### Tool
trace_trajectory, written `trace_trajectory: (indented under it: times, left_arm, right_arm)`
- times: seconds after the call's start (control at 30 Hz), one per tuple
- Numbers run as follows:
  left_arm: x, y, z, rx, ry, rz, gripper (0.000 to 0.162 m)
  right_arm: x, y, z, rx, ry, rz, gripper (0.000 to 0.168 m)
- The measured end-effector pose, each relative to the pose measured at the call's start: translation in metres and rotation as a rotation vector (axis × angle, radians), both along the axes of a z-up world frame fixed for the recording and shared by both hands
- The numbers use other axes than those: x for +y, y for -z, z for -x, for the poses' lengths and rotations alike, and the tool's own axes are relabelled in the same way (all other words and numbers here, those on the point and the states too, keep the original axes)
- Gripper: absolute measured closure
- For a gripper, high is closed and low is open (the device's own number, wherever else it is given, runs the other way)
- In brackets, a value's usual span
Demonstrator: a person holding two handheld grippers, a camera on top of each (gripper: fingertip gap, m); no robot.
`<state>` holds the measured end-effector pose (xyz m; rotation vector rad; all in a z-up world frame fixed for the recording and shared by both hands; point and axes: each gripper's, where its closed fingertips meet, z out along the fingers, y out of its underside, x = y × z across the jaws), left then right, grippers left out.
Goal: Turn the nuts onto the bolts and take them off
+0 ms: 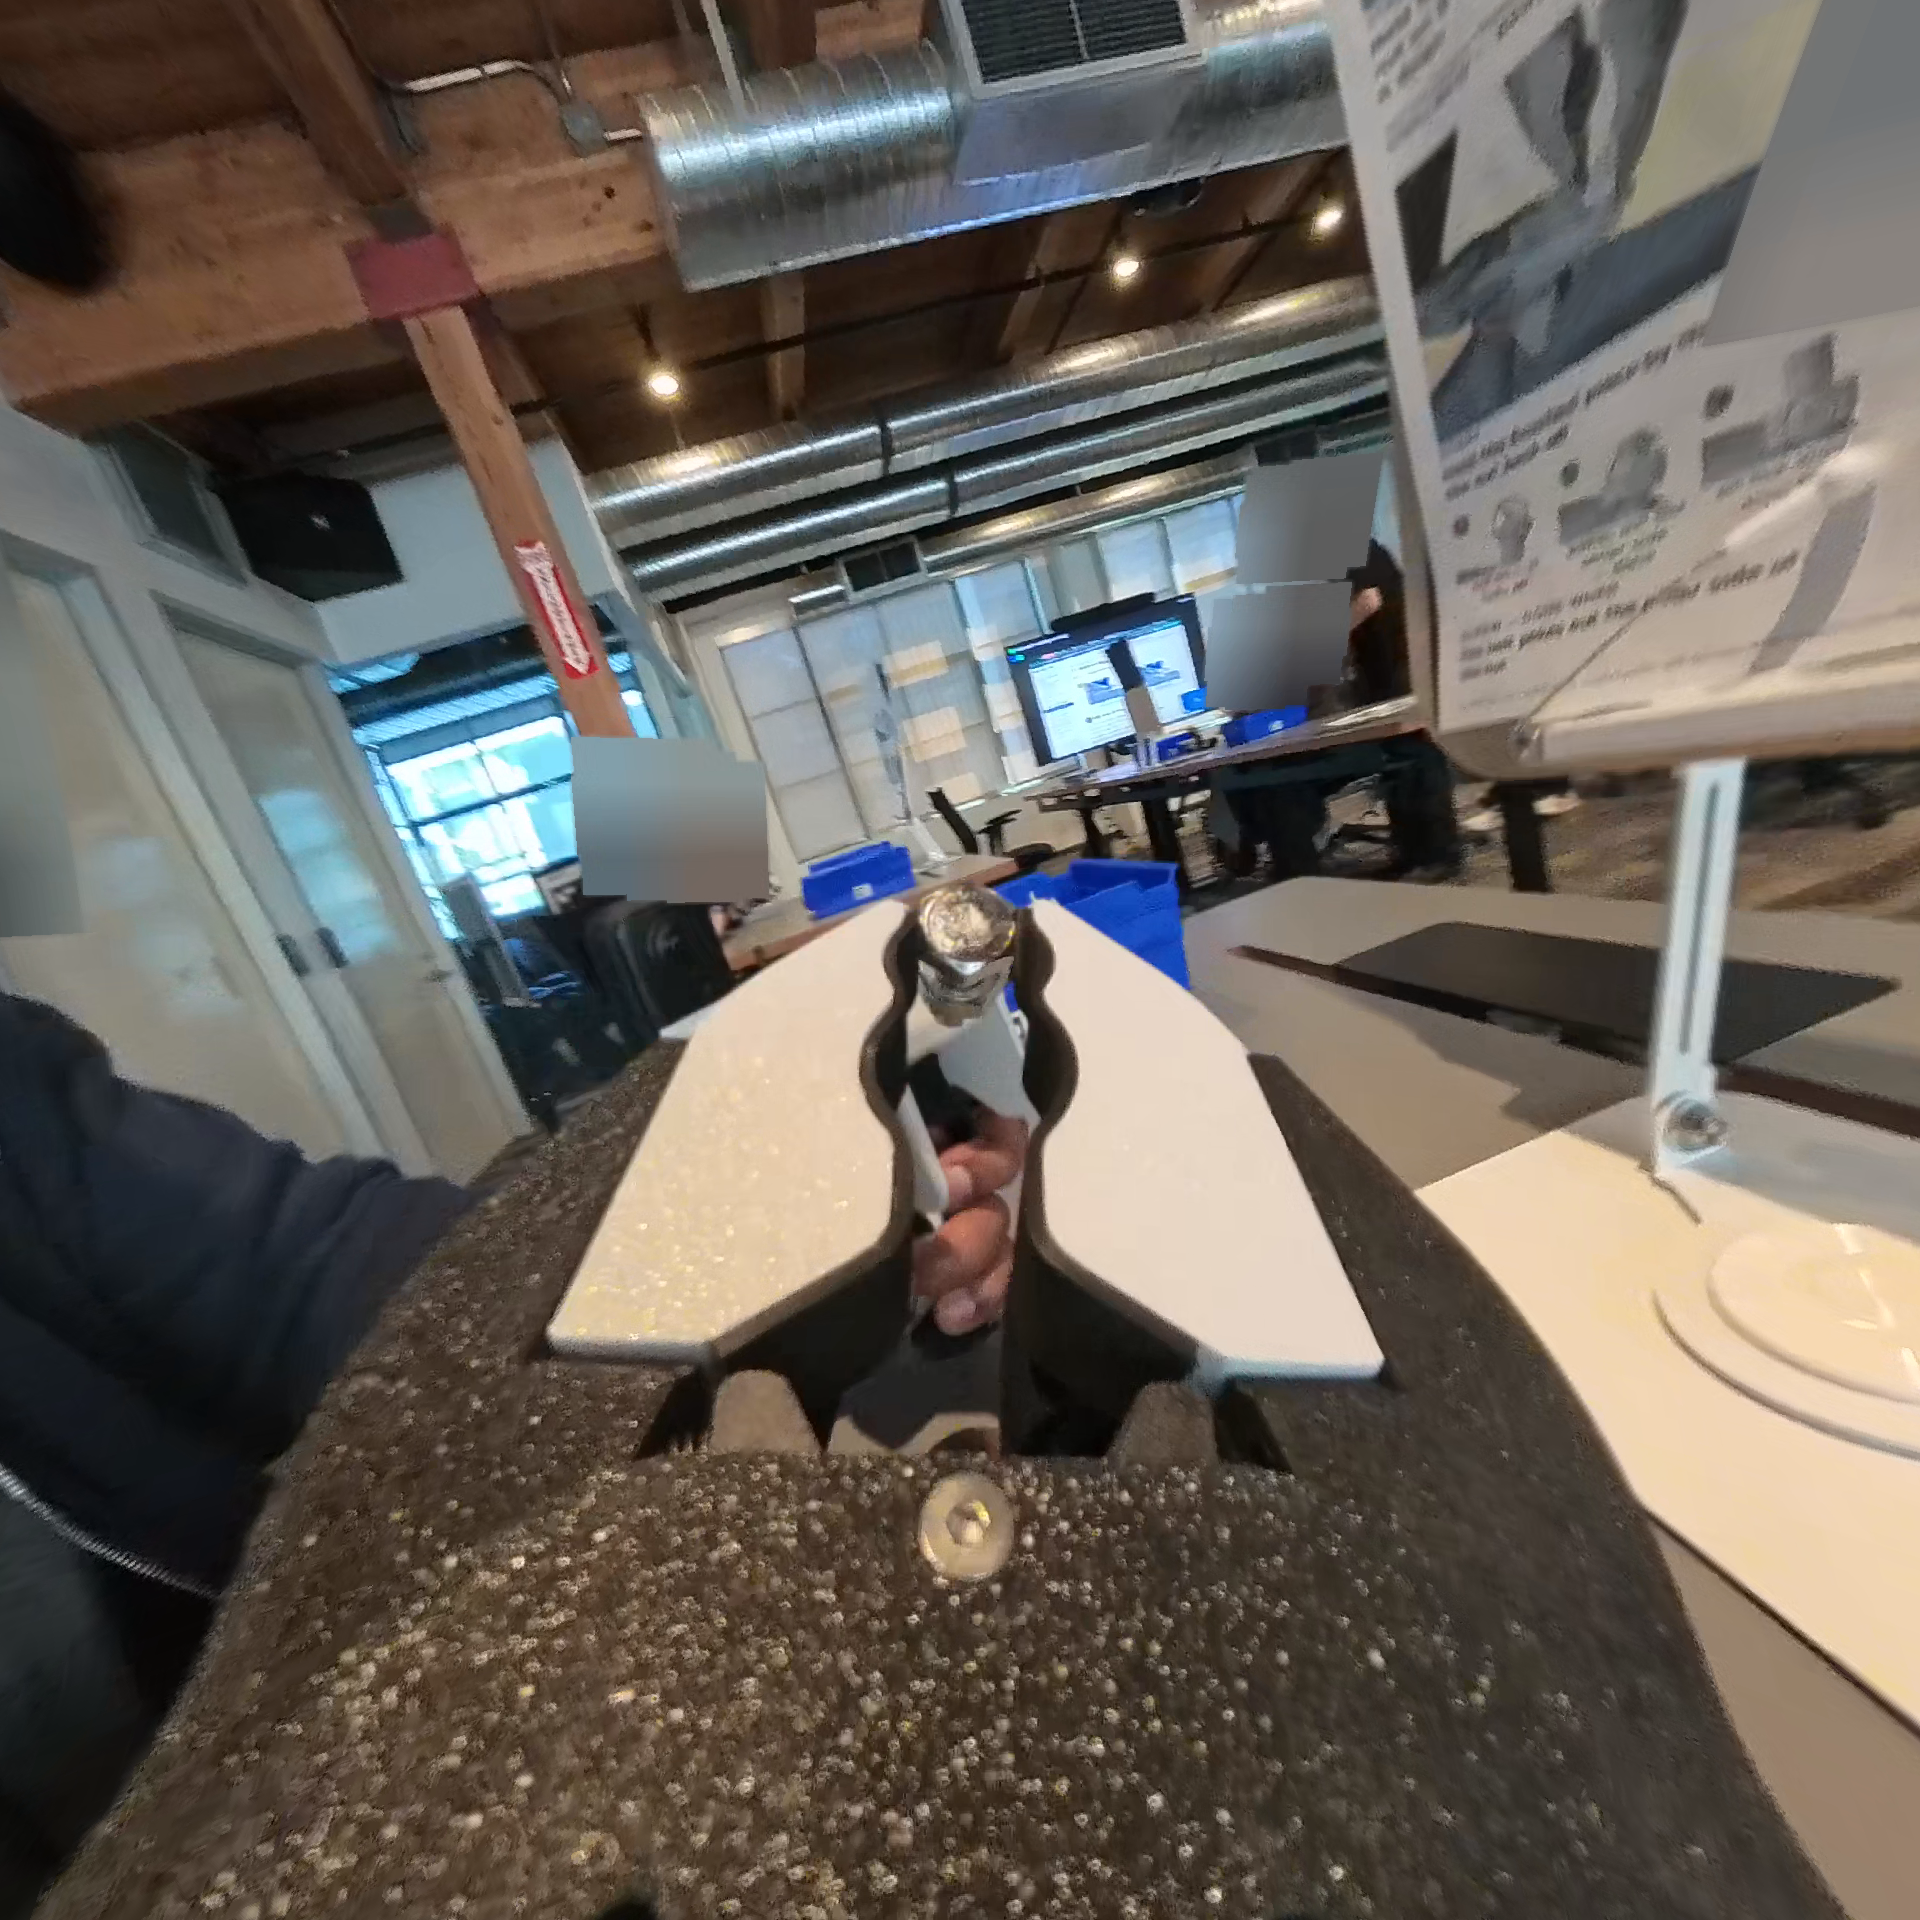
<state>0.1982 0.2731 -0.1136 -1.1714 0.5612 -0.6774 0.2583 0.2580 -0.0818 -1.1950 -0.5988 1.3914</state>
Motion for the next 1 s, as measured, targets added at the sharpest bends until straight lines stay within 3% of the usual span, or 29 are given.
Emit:
trace_trajectory:
  times: [0.2, 0.37, 0.5, 0.67, 0.8, 1.0]
  left_arm:
    - [-0.007, 0.01, -0.01, 0.073, 0.037, -0.01, 0.135]
    - [-0.01, 0.01, -0.012, 0.067, 0.052, -0.005, 0.138]
    - [-0.011, 0.009, -0.013, 0.063, 0.057, -0.006, 0.139]
    - [-0.016, 0.007, -0.014, 0.073, 0.055, -0.04, 0.14]
    - [-0.019, 0.008, -0.008, 0.077, 0.028, -0.041, 0.14]
    - [-0.018, 0.006, 0.002, 0.056, 0.008, -0.029, 0.14]
  right_arm:
    - [-0.023, -0.055, -0.05, -0.165, 0.154, -0.004, 0.152]
    - [-0.025, -0.067, -0.165, -0.536, 0.378, 0.105, 0.152]
    - [-0.011, -0.022, -0.267, -0.868, 0.516, 0.347, 0.152]
    - [0.003, 0.066, -0.333, -1.177, 0.535, 0.622, 0.151]
    - [0.01, 0.122, -0.351, -1.412, 0.497, 0.753, 0.152]
    - [0.026, 0.157, -0.35, -1.557, 0.43, 0.84, 0.152]
